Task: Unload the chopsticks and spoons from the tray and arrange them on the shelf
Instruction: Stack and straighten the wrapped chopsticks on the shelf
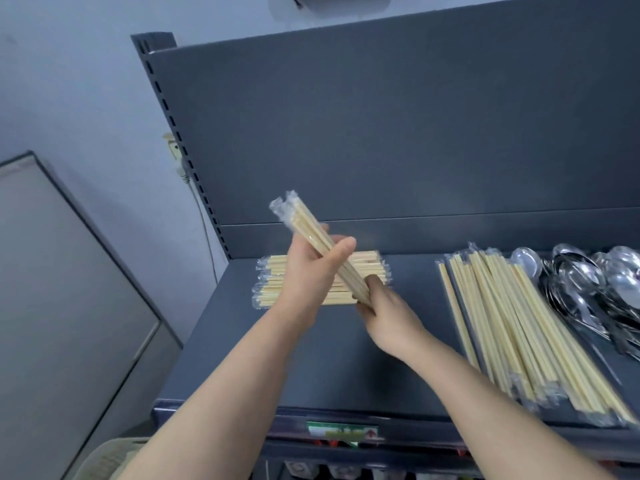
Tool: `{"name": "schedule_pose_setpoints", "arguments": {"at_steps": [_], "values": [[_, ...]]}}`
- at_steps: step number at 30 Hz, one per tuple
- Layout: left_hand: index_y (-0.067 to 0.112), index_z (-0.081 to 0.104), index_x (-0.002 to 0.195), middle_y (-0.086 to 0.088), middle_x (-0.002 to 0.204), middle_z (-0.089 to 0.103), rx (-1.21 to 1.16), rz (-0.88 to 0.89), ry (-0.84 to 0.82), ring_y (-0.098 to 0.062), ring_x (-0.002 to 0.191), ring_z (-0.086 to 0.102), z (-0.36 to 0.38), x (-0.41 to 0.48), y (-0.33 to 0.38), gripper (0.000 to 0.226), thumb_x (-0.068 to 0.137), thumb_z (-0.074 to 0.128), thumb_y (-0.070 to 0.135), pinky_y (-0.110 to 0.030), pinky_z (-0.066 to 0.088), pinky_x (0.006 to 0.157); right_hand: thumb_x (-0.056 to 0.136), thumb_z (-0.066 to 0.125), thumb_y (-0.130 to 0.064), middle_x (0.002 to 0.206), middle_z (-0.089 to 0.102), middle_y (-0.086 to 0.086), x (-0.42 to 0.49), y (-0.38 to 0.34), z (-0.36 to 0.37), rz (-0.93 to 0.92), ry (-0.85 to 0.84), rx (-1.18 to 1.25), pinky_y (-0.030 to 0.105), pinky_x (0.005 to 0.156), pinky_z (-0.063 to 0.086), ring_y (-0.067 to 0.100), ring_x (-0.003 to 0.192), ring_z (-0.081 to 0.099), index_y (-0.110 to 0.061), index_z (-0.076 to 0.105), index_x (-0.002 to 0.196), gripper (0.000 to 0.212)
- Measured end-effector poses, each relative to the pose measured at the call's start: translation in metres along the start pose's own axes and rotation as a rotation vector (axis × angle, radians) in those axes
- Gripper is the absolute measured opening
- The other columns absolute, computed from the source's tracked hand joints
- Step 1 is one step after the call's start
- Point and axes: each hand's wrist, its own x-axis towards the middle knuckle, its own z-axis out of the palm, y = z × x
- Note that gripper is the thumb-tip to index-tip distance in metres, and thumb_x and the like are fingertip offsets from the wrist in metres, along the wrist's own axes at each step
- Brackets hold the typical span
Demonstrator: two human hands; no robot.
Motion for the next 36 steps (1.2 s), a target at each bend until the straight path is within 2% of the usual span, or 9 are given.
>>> {"name": "schedule_pose_setpoints", "arguments": {"at_steps": [3,5,9,14,17,19,21,28,36], "values": [[0.007,0.043,0.124,-0.007,0.115,0.061,-0.018,-0.162,0.372,-0.017,0.100,0.061,-0.044,0.006,-0.023,0.078,0.060,0.080,0.034,-0.039,0.050,0.093,0.097,0.047,-0.025,0.117,0.053,0.002,0.011,-0.006,0.007,0.072,-0.126,-0.324,0.041,0.084,0.046,0.031,0.105,0.054,-0.018,0.040,0.108,0.015],[0.014,0.039,0.130,-0.002,0.118,0.058,0.097,-0.275,0.428,-0.018,0.104,0.059,-0.069,0.002,-0.045,0.079,0.064,0.083,0.024,-0.035,0.048,0.094,0.096,0.049,-0.028,0.123,0.052,0.001,0.015,-0.009,0.012,0.082,-0.166,-0.483,0.039,0.088,0.042,0.027,0.112,0.052,-0.020,0.043,0.113,0.020],[0.015,0.057,0.119,-0.001,0.119,0.059,0.470,-0.279,0.253,-0.015,0.099,0.056,-0.096,-0.008,-0.085,0.043,0.081,0.075,0.024,-0.024,0.041,0.086,0.092,0.059,-0.035,0.133,0.046,-0.003,0.023,-0.016,0.020,0.059,-0.199,-0.542,0.036,0.101,0.032,0.019,0.124,0.045,-0.027,0.044,0.133,0.045],[0.026,0.059,0.121,0.006,0.131,0.051,0.881,-0.054,0.170,-0.019,0.126,0.036,-0.106,-0.011,-0.092,0.036,0.087,0.064,0.040,-0.035,0.037,0.098,0.078,0.073,-0.046,0.133,0.042,-0.009,0.018,-0.013,0.017,0.056,-0.097,-0.466,0.033,0.106,0.026,0.014,0.128,0.036,-0.032,0.044,0.134,0.064],[0.034,0.042,0.140,0.006,0.153,0.031,1.049,0.142,-0.118,-0.020,0.141,0.020,-0.105,-0.015,-0.087,0.056,0.089,0.055,0.053,-0.043,0.022,0.114,0.078,0.071,-0.052,0.148,0.027,-0.008,0.009,-0.008,0.020,0.034,-0.071,-0.459,0.041,0.116,0.012,0.014,0.141,0.015,-0.032,0.033,0.143,0.078],[0.039,0.020,0.149,0.005,0.161,0.008,1.192,0.148,-0.340,-0.019,0.147,0.002,-0.101,-0.018,-0.088,0.065,0.092,0.044,0.058,-0.050,0.004,0.119,0.083,0.064,-0.053,0.158,0.011,-0.006,0.004,-0.004,0.024,0.065,-0.088,-0.457,0.050,0.117,0.001,0.016,0.146,-0.003,-0.032,0.024,0.148,0.080],[0.041,0.005,0.151,0.005,0.162,-0.003,1.282,0.126,-0.427,-0.019,0.148,-0.007,-0.099,-0.019,-0.093,0.064,0.096,0.034,0.057,-0.052,-0.006,0.117,0.092,0.053,-0.051,0.160,-0.001,-0.006,0.000,0.001,0.029,0.100,-0.101,-0.459,0.055,0.116,-0.002,0.018,0.147,-0.014,-0.033,0.015,0.151,0.072],[0.039,0.001,0.152,0.007,0.162,-0.003,1.316,0.112,-0.393,-0.020,0.149,-0.009,-0.090,-0.006,-0.102,0.053,0.103,0.020,0.044,-0.053,-0.010,0.116,0.104,0.028,-0.027,0.160,-0.014,-0.001,0.011,0.008,0.049,0.135,-0.057,-0.441,0.049,0.118,-0.007,0.023,0.144,-0.024,-0.029,0.003,0.154,0.055],[0.035,0.006,0.152,0.004,0.162,0.003,1.344,0.134,-0.380,-0.025,0.149,-0.002,-0.081,-0.009,-0.099,0.067,0.094,0.024,0.006,-0.054,-0.005,0.116,0.104,0.018,-0.038,0.160,-0.014,-0.006,0.011,0.015,0.038,0.105,-0.147,-0.520,0.048,0.119,-0.003,0.018,0.146,-0.018,-0.035,-0.002,0.153,0.053]]}}
